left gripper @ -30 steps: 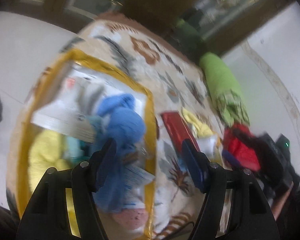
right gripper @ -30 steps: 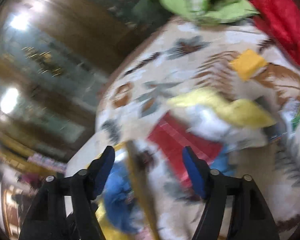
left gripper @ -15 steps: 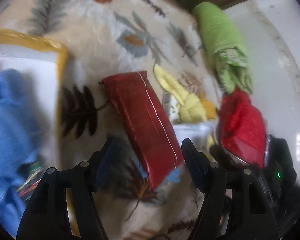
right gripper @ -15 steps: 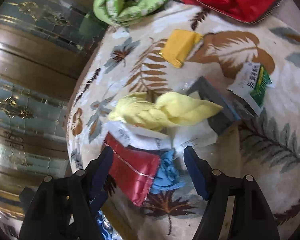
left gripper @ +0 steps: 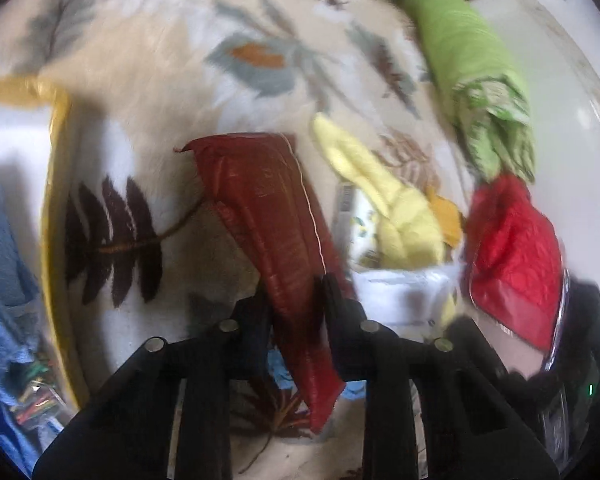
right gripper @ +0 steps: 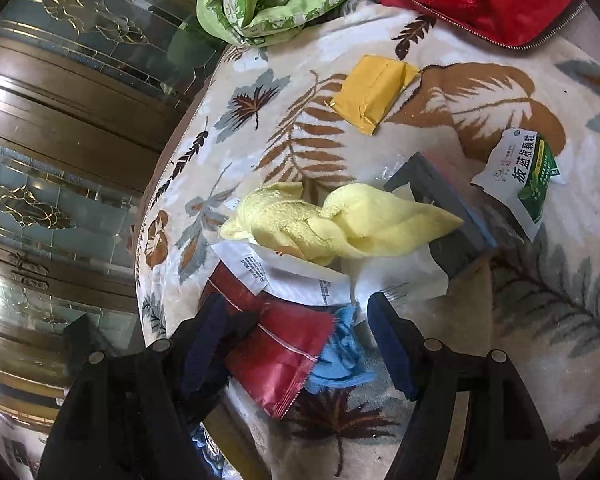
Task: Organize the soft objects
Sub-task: 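Grasp the red packet with the left tool while the right tool grasps a small blue cloth, then carry the red packet and blue cloth into the white tray and lower them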
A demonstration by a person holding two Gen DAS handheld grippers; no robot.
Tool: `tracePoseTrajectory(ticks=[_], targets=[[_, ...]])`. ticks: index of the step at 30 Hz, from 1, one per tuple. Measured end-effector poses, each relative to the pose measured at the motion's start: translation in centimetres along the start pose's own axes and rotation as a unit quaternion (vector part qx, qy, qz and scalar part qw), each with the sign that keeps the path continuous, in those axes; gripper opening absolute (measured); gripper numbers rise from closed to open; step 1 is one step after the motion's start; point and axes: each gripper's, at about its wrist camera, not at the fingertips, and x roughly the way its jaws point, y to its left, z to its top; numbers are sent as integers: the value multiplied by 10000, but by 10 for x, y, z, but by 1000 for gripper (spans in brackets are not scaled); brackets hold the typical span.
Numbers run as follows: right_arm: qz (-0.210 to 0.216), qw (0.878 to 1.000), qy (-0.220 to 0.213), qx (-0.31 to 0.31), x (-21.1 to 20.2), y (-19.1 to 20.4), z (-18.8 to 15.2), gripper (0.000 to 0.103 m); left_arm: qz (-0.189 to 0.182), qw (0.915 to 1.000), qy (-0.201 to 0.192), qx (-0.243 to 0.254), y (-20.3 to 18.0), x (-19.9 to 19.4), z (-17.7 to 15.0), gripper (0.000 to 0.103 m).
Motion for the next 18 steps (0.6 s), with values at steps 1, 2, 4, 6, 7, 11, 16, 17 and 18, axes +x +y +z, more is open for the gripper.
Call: tracePoseTrajectory(ticks=[1,2,4,6,7,11,16,17,18], targets=[[15,10000,-24,13,-1,-1,0,73,-47,10000,8,49,0,-4,-2,20],[41,10000,-34,16,-2,-1,0,73,-162,9998,-2,141,0,-9,-5,20],[116,9999,-21,-17,-3,1,-1,73,-372,9990,-77,217,2,-22,-8,19],[118,9999,37,-98,-1,4,-2,73,-562,9982,-147,171,8,-36,-9,18],[174,9997,108,-130,1,6,-2,73,-739,9970,-195,111,16,-48,-9,18],[-70,9986,447,-257,12,11,-8,73,-1202,9918,-415,-105,45,-92,-16,18],[-627,9938,897,-205,31,7,-13,69,-1391,9876,-724,-108,79,-151,-41,18],[-682,9923,1007,-229,36,8,-15,68,-1406,9871,-754,-99,85,-159,-46,18],[-718,9906,1140,-255,41,8,-16,66,-1417,9868,-782,-102,92,-165,-51,18]])
